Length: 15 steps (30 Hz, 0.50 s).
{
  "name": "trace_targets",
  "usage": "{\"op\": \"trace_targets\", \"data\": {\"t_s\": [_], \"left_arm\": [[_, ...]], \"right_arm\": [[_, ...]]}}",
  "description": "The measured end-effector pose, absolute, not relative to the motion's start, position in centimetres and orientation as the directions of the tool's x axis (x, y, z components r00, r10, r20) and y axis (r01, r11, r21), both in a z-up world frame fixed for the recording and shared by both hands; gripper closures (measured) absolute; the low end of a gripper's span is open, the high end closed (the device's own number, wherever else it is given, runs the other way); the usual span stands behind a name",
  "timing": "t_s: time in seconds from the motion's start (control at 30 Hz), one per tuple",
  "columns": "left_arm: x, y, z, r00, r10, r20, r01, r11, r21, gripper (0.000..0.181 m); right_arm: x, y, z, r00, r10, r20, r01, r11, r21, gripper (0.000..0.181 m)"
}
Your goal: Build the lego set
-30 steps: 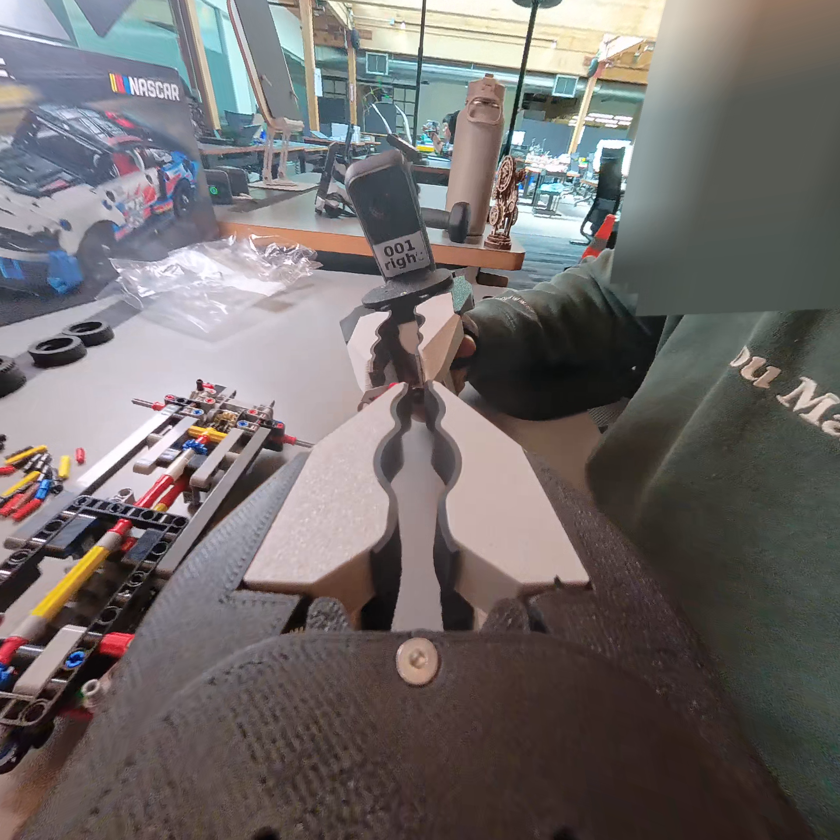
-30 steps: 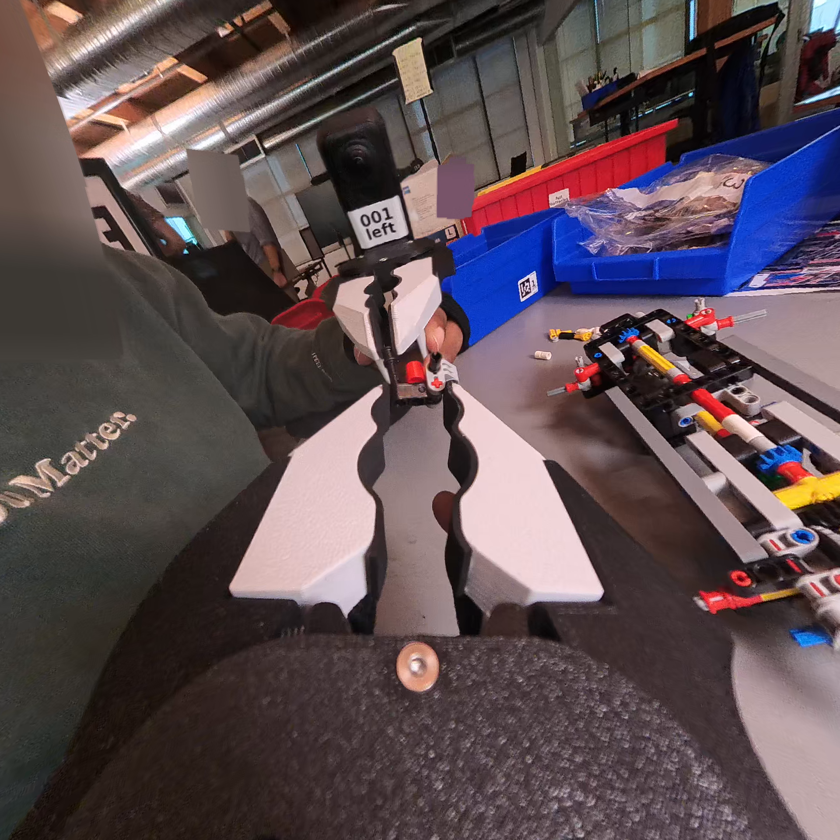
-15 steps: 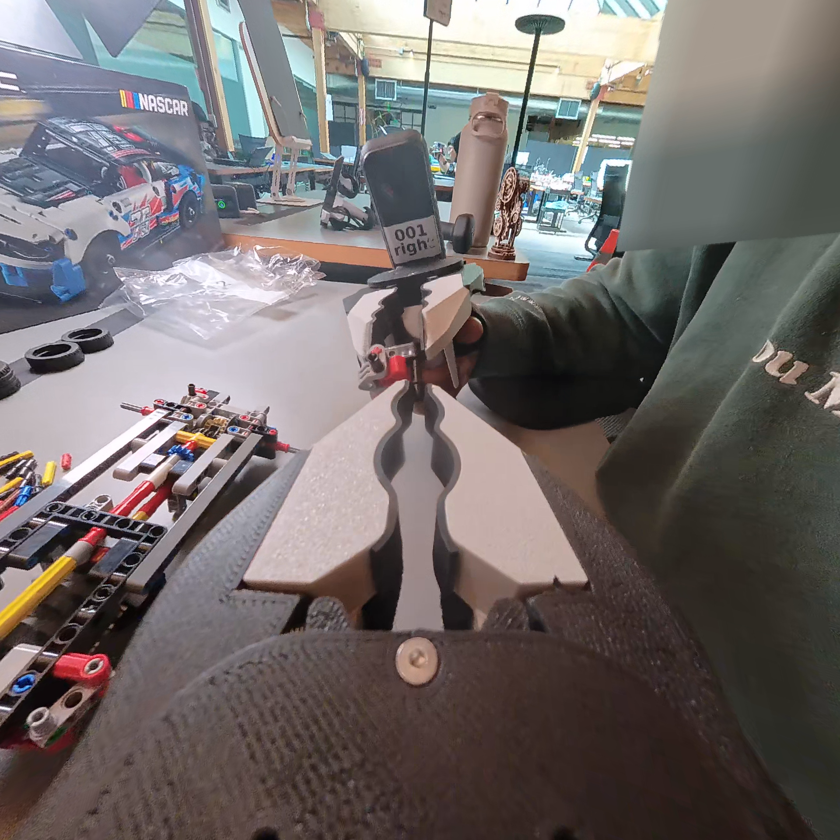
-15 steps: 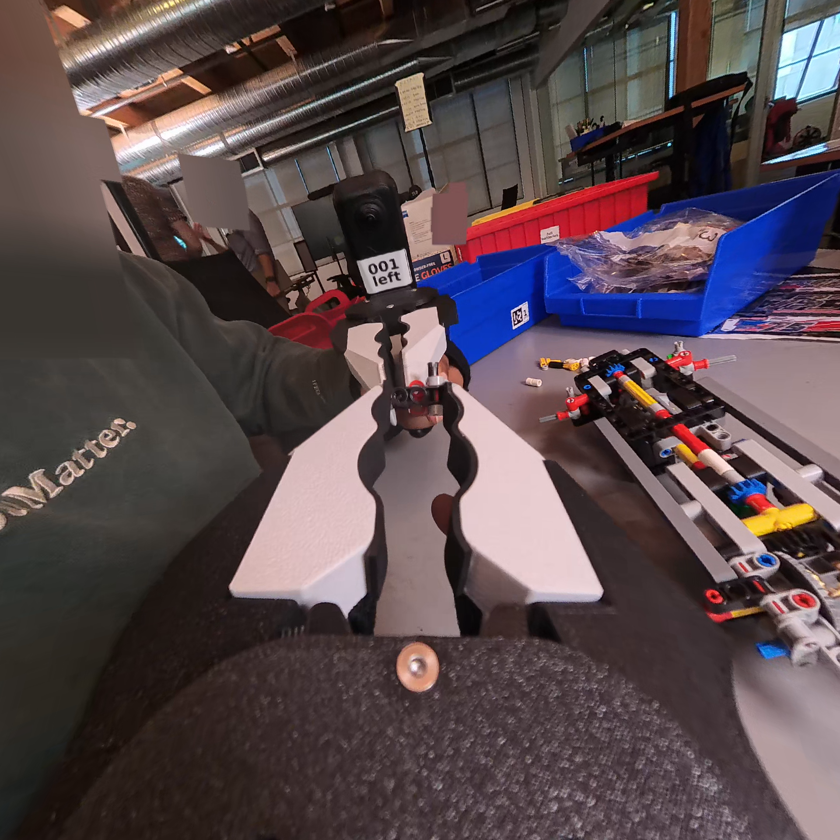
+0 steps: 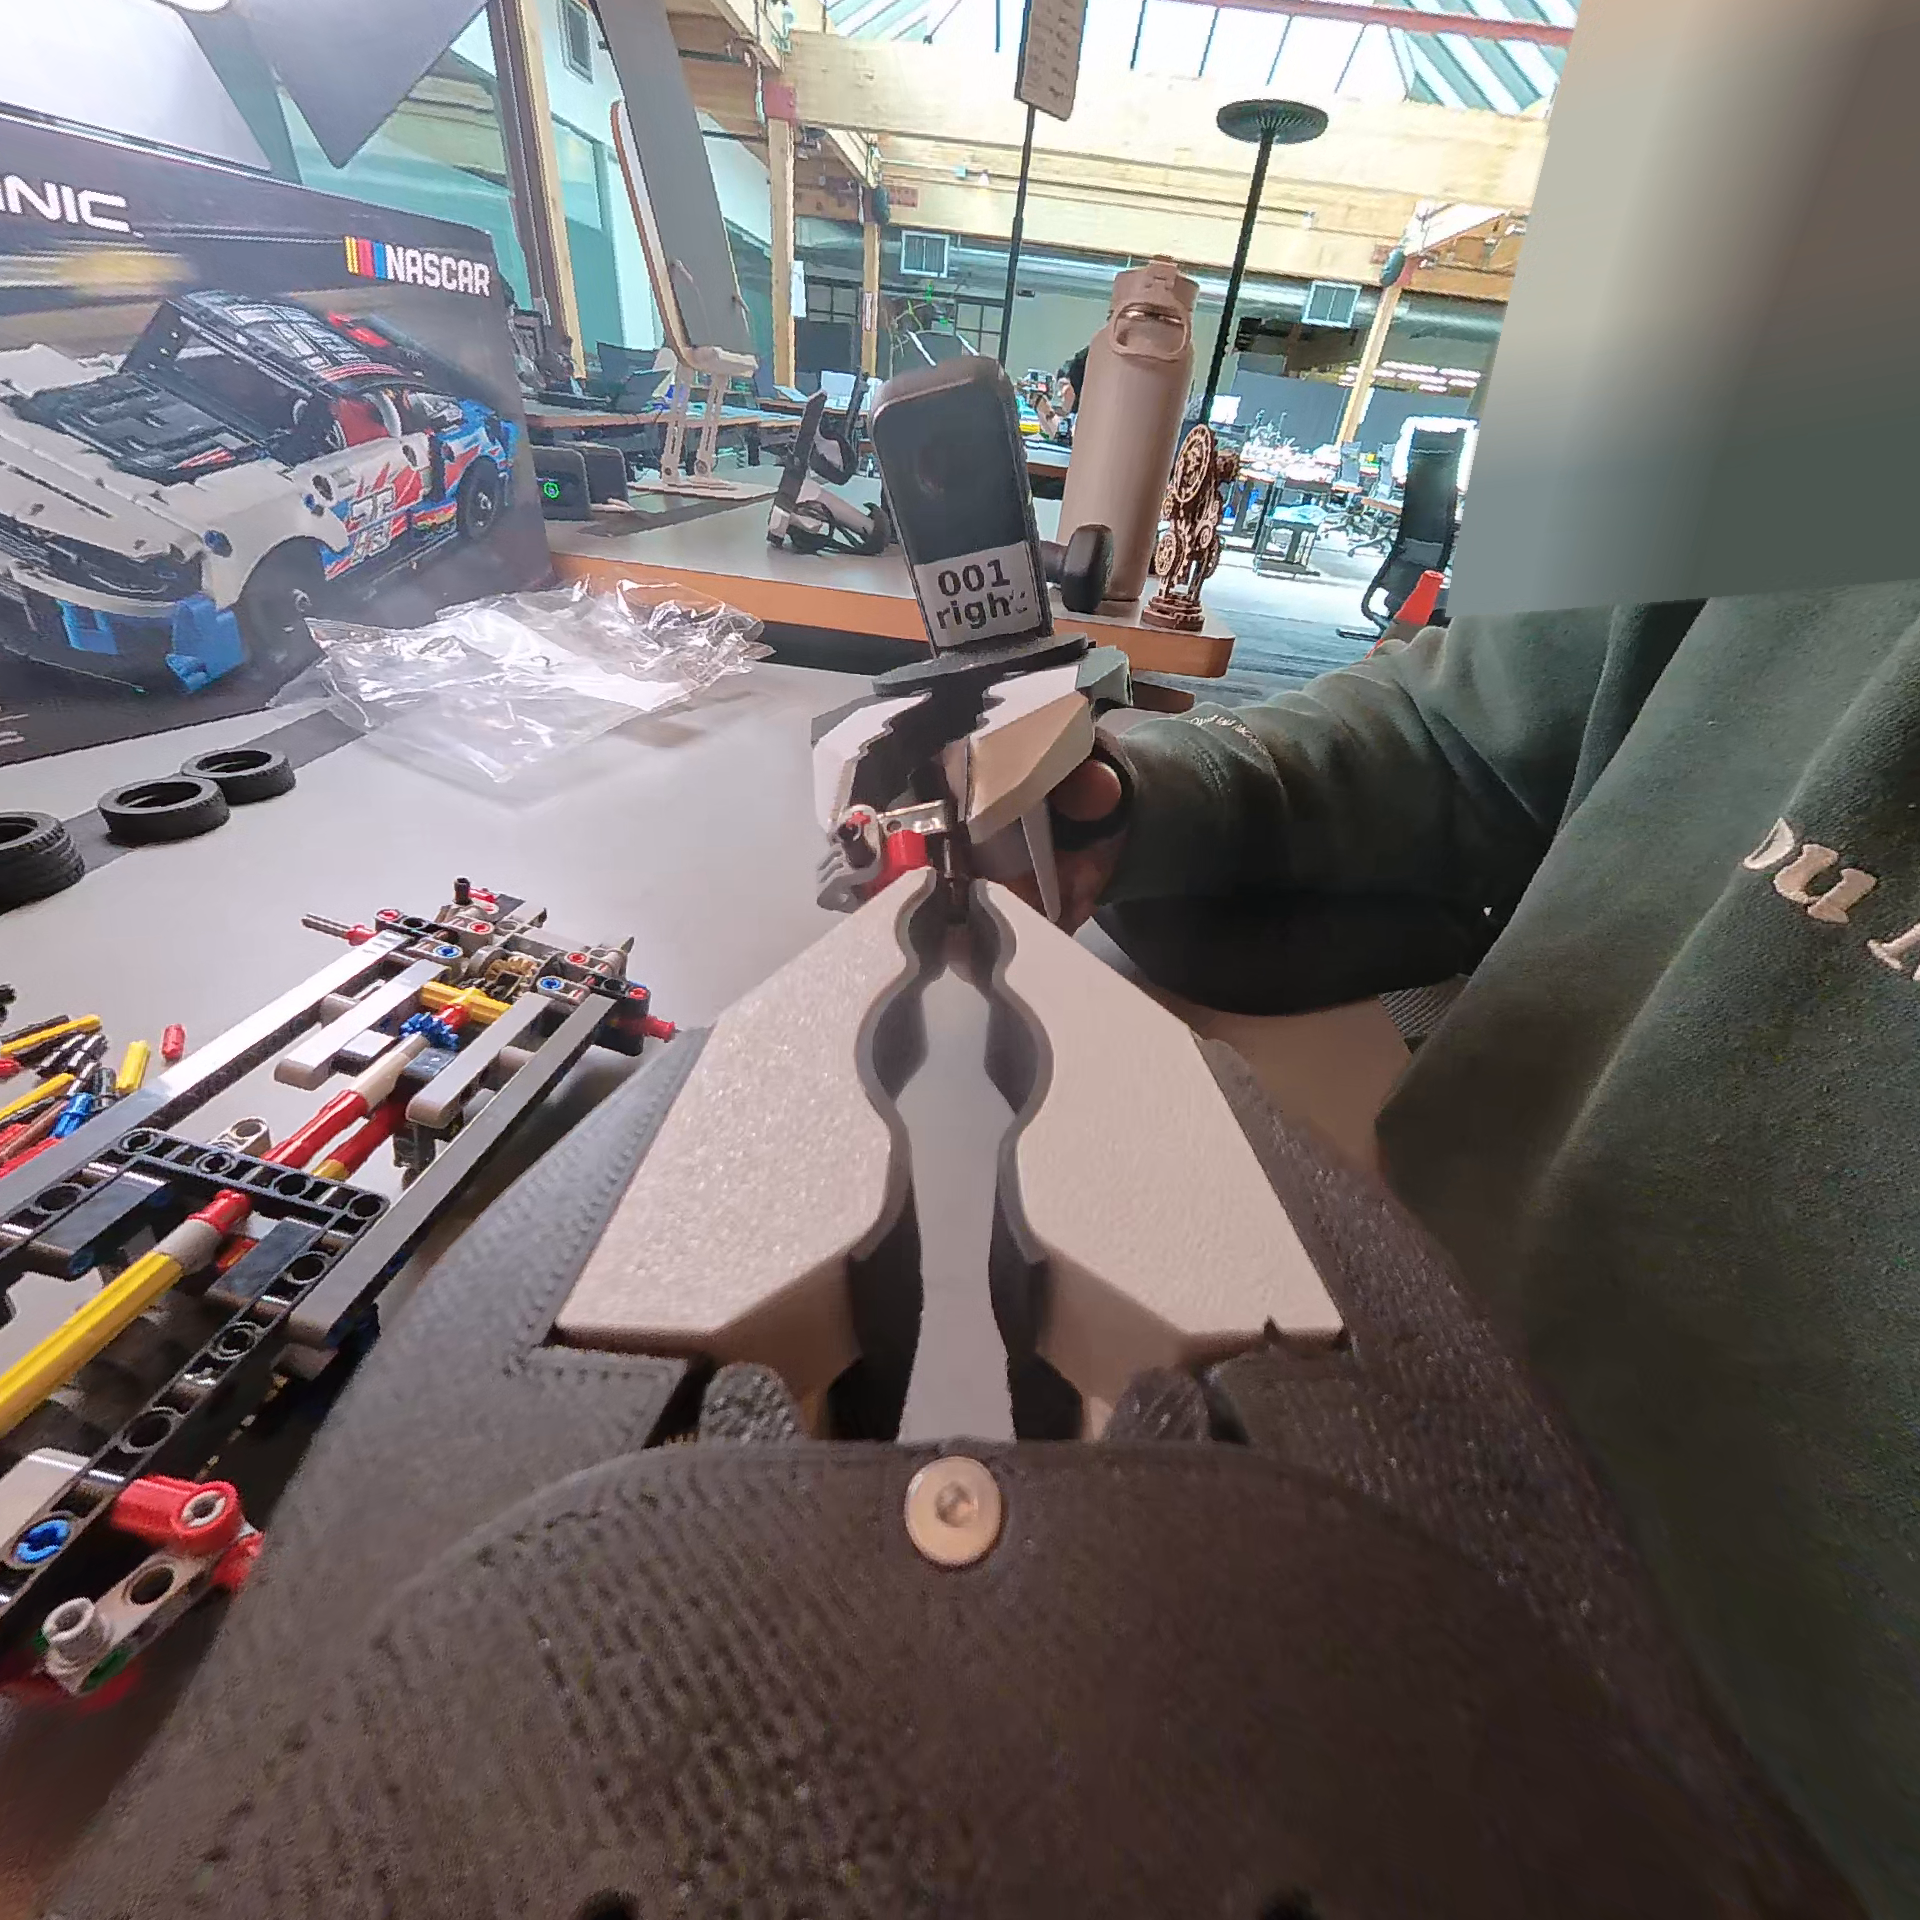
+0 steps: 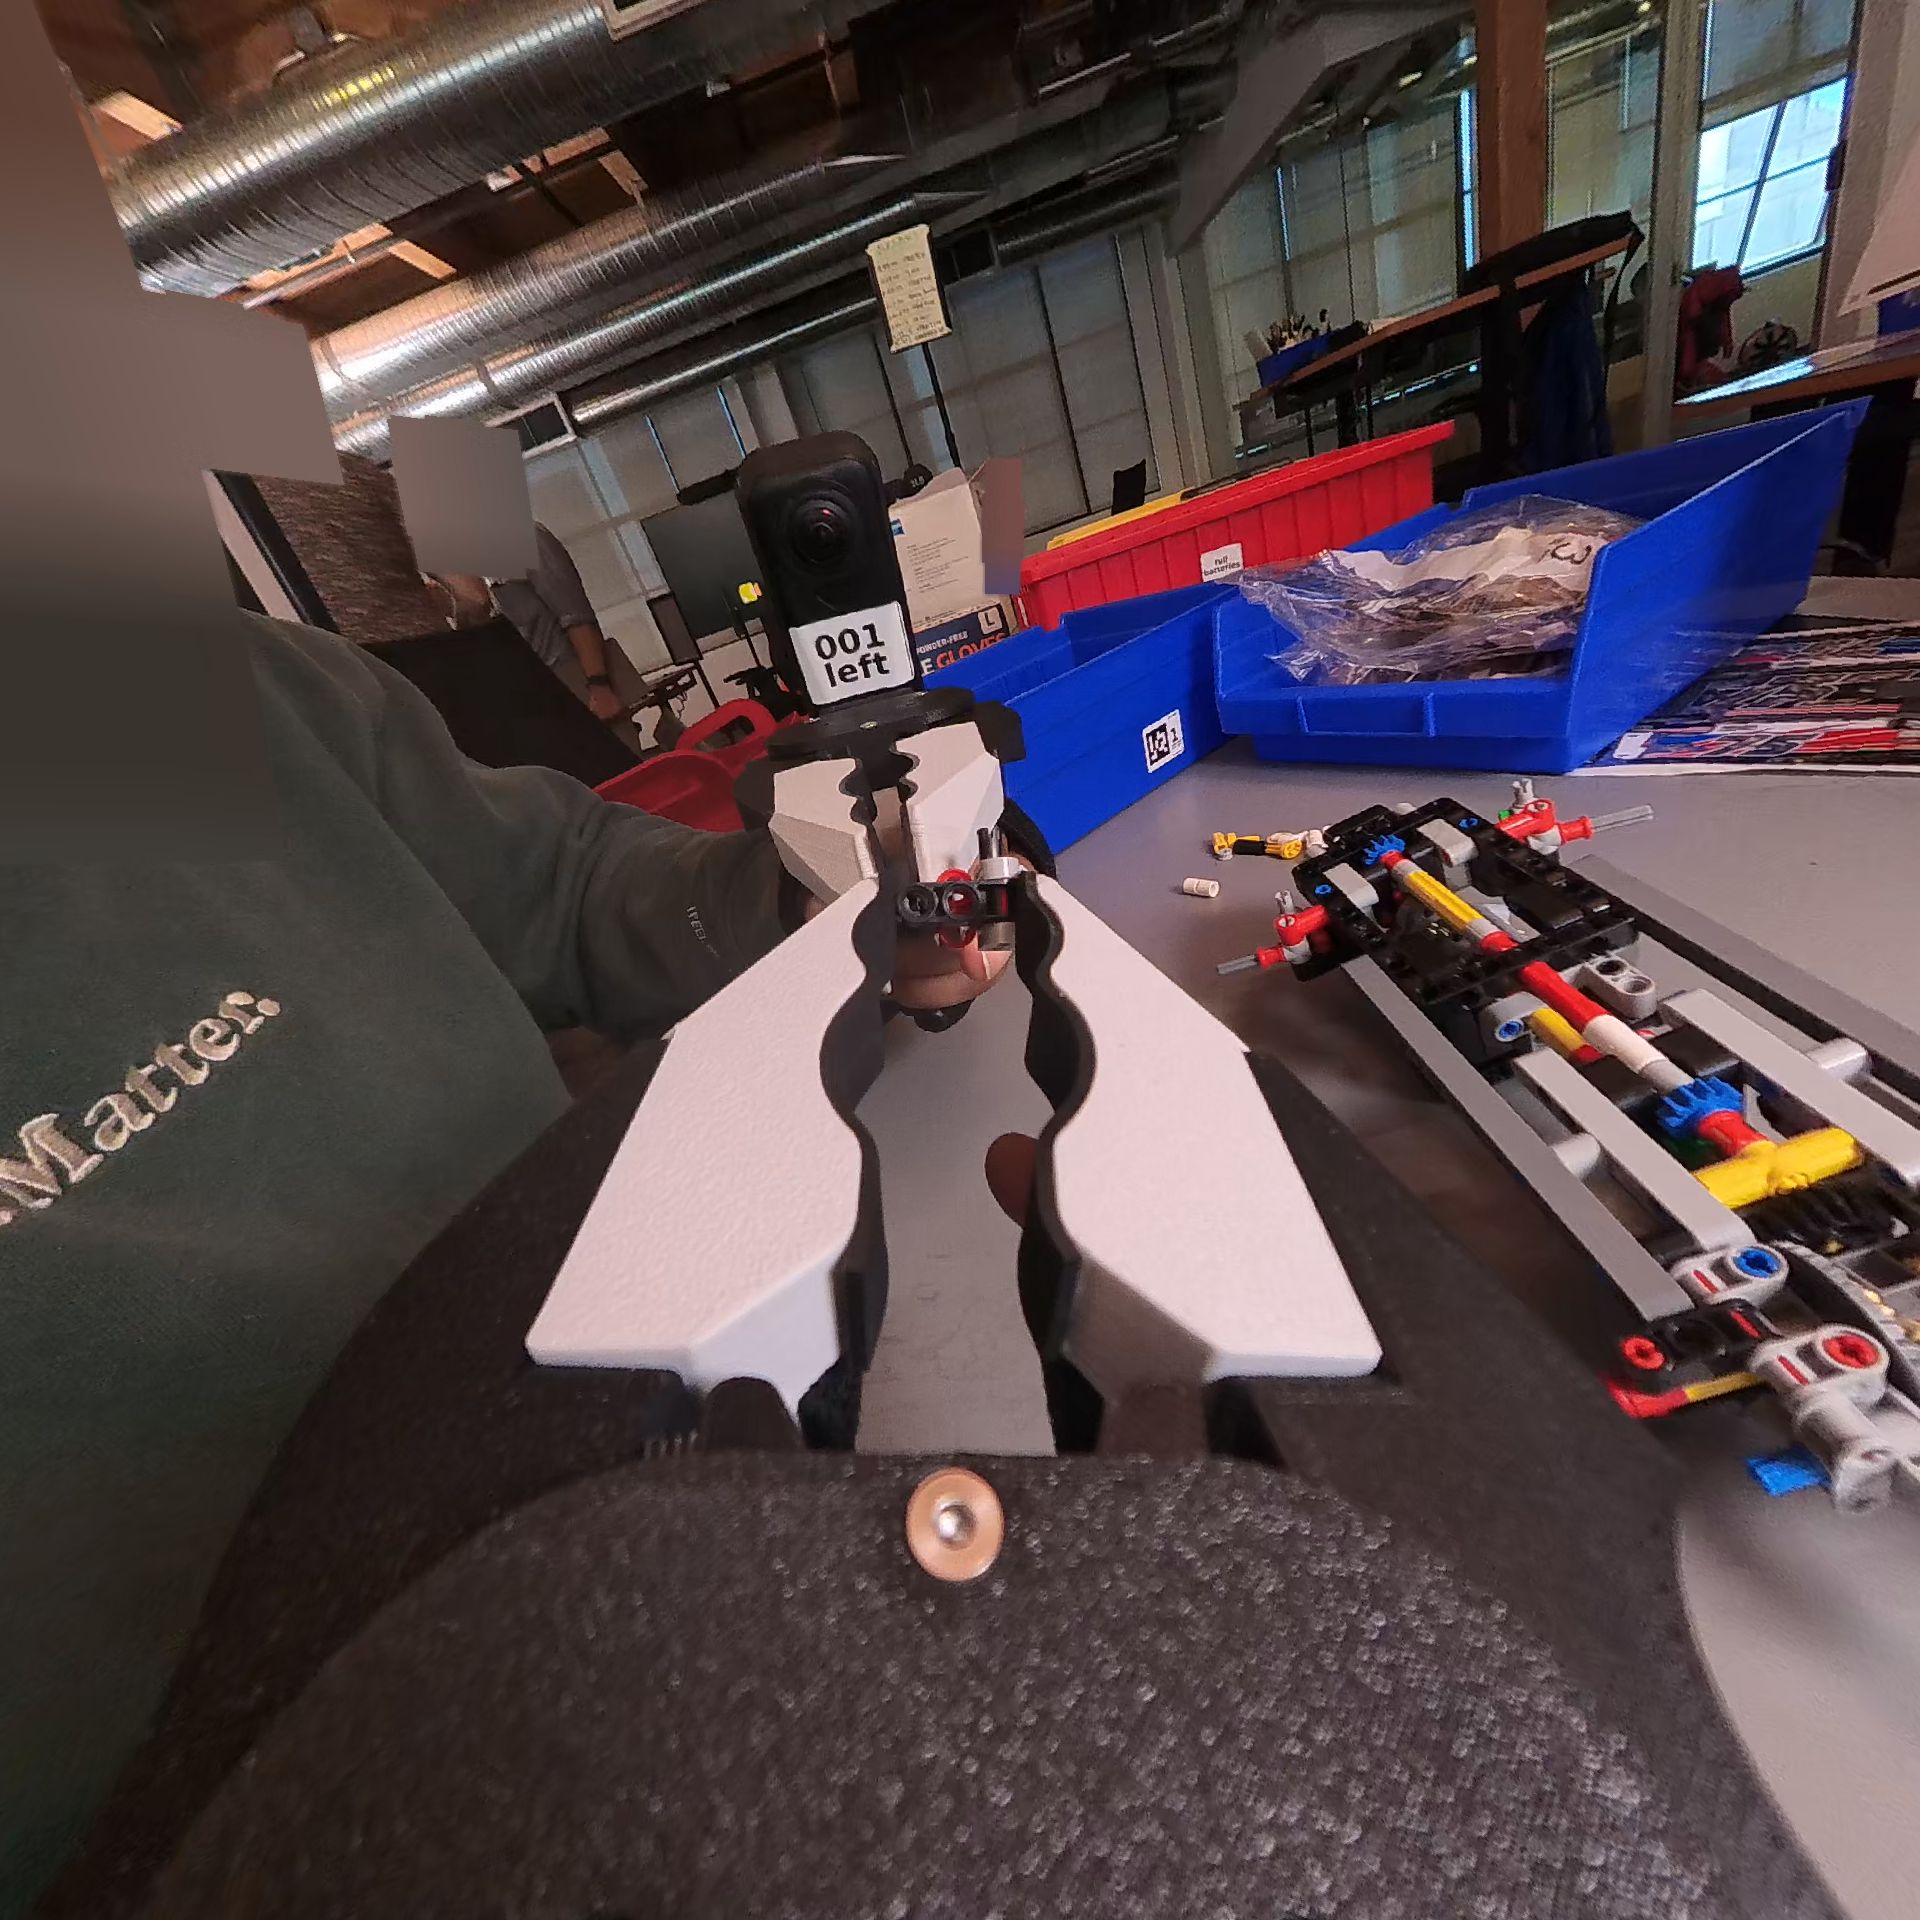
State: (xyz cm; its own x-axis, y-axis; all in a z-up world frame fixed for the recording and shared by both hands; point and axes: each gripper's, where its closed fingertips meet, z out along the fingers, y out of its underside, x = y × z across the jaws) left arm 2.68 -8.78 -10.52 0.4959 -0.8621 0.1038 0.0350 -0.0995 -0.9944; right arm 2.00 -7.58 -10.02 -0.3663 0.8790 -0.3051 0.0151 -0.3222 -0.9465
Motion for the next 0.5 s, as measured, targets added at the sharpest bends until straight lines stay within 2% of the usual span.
{"op": "trace_targets", "data": {"t_s": [0.17,0.23,0.27,0.33,0.47,0.5], "left_arm": [[2.7,-8.9,-10.2,0.494,-0.864,0.100,0.045,-0.090,-0.995,0.181],[3.2,-8.7,-10.0,0.505,-0.859,0.082,0.029,-0.078,-0.997,0.181],[3.6,-8.7,-10.3,0.506,-0.861,0.040,-0.013,-0.054,-0.998,0.181],[3.0,-9.0,-8.8,0.504,-0.863,0.037,0.035,-0.022,-0.999,0.181],[0.3,-8.7,-6.8,0.525,-0.844,0.109,0.173,-0.020,-0.985,0.180],[0.0,-8.5,-6.8,0.513,-0.846,0.144,0.194,-0.050,-0.980,0.171]], "right_arm": [[1.8,-7.6,-10.5,-0.353,0.885,-0.303,0.032,-0.312,-0.949,0.161],[1.1,-10.3,-12.8,-0.409,0.870,-0.275,0.150,-0.233,-0.961,0.162],[0.8,-11.2,-11.3,-0.434,0.853,-0.290,0.082,-0.284,-0.955,0.162],[0.7,-10.7,-9.4,-0.447,0.842,-0.302,0.038,-0.319,-0.947,0.163],[1.1,-9.8,-10.4,-0.414,0.873,-0.260,0.054,-0.261,-0.964,0.162],[1.3,-9.7,-10.2,-0.422,0.866,-0.268,0.045,-0.276,-0.960,0.162]]}}
